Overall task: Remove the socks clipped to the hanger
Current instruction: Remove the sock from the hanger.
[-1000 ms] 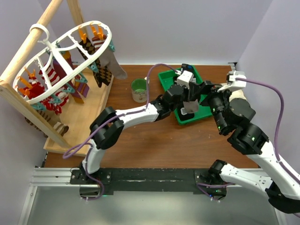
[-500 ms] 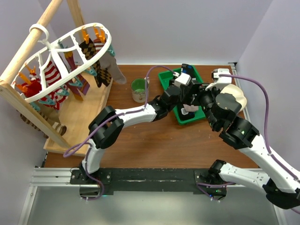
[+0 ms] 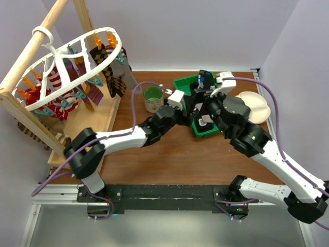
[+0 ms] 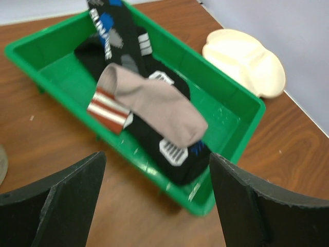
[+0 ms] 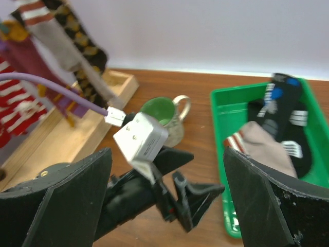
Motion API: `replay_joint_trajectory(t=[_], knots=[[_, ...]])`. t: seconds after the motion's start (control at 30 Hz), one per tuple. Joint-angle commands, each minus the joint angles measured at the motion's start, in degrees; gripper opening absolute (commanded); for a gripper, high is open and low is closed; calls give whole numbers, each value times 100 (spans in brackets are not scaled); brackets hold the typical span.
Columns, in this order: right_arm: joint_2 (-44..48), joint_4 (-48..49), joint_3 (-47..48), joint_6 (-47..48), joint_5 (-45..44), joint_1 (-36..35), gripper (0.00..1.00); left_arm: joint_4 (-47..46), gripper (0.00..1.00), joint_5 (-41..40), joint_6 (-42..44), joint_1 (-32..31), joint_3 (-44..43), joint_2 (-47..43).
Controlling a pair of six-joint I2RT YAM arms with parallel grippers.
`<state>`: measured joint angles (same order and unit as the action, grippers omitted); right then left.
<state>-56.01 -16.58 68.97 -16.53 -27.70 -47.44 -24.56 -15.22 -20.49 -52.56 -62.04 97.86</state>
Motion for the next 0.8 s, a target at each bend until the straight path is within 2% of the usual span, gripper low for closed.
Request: replay_joint_trajectory(t=[0.0,0.07,0.2,0.33,0.4,0.57,0.77], knots=[[-603,734,231,-86,1352,59,94,-17,87,-349,-639,105,998,-1162],[-866,1216,205,-148,1723,129,94,441,86,-604,-973,175,1237,-1697],[-2050,2130,476,-184,2751,472,89,1661,86,-1227,-1509,193,2115,-2683],[-3089,3071,959,123,3735,543,87,2445,85,-1657,-2317,219,2784,-3703],[-3564,3082,1521,405,4140,534,85,3260,85,-1904,-2564,237,2882,-4142],[-4857,3143,2610,546,4492,552,79,4325,84,-2371,-3022,255,2864,-4793],[-5656,3196,3358,371,4660,543,72,4732,85,-2670,-3163,263,2969,-5356]])
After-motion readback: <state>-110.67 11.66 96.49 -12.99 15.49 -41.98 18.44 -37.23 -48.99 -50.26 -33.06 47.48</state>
